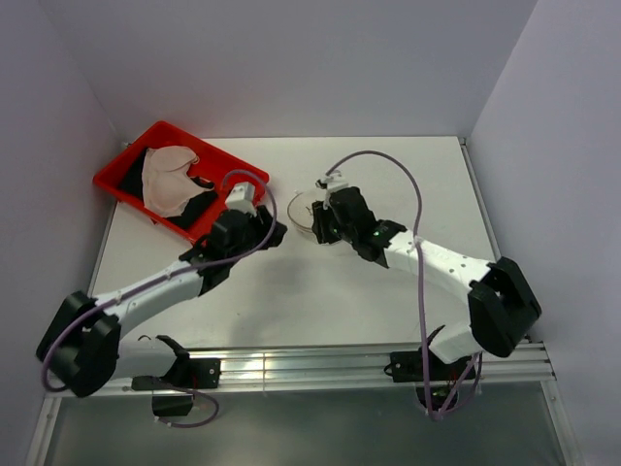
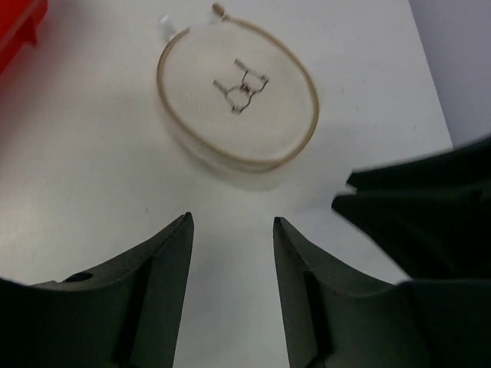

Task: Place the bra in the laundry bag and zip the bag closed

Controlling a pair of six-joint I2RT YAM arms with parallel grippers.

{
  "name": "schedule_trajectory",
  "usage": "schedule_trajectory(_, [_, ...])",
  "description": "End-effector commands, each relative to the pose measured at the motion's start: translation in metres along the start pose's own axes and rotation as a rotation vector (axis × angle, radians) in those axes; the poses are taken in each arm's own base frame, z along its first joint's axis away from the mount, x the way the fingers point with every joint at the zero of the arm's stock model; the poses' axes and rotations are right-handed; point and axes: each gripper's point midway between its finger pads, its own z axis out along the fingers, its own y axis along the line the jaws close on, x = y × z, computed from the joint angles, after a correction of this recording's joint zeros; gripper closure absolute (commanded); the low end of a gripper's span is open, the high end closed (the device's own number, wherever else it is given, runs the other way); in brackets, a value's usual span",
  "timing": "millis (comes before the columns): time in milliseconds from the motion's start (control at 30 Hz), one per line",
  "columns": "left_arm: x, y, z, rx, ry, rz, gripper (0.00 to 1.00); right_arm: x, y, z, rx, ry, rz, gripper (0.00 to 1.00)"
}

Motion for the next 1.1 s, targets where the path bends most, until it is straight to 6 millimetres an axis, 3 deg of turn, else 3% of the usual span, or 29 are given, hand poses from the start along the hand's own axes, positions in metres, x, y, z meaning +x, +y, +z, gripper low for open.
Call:
schedule_trajectory(0, [0.005, 0.003, -0.028, 0.027, -0.059, -0.122, 0.49, -0.007, -0.006, 0.014, 0.006, 0.058, -0.385, 0.57])
schedule_trajectory(33, [0.026, 0.015, -0.034, 0.009, -0.024, -0.141, 0.50, -0.009, -0.008, 0.018, 0.013, 0.071, -0.458, 0.55])
schedule_trajectory(67, [0.034, 0.017, -0.040, 0.009, -0.014, -0.154, 0.52, -0.014, -0.007, 0.028, 0.015, 0.084, -0.492, 0.55])
schedule_trajectory(100, [0.034, 0.015, -0.048, 0.027, -0.027, -0.174, 0.54, -0.006, -0.011, 0.030, 0.023, 0.141, -0.527, 0.55])
schedule_trajectory(133, [0.048, 0.019, -0.053, 0.035, 0.001, -0.190, 0.56, -0.007, -0.016, 0.034, 0.049, 0.156, -0.553, 0.54])
schedule_trajectory(267, [0.074, 0.017, -0.069, 0.047, 0.029, -0.184, 0.57, -0.001, -0.027, 0.051, 0.100, 0.235, -0.623, 0.54])
schedule_trajectory(400, [0.093, 0.022, -0.081, 0.044, 0.049, -0.182, 0.57, -0.003, -0.028, 0.062, 0.114, 0.246, -0.643, 0.53])
schedule_trajectory(533, [0.101, 0.025, -0.084, 0.049, 0.060, -0.190, 0.57, 0.007, -0.034, 0.072, 0.134, 0.312, -0.671, 0.53])
schedule_trajectory(800, [0.110, 0.028, -0.078, 0.038, 0.084, -0.185, 0.57, 0.009, -0.031, 0.084, 0.116, 0.342, -0.674, 0.57])
schedule_trajectory(1067, [0.109, 0.025, -0.076, 0.045, 0.086, -0.180, 0.55, 0.019, -0.019, 0.076, 0.037, 0.353, -0.659, 0.54])
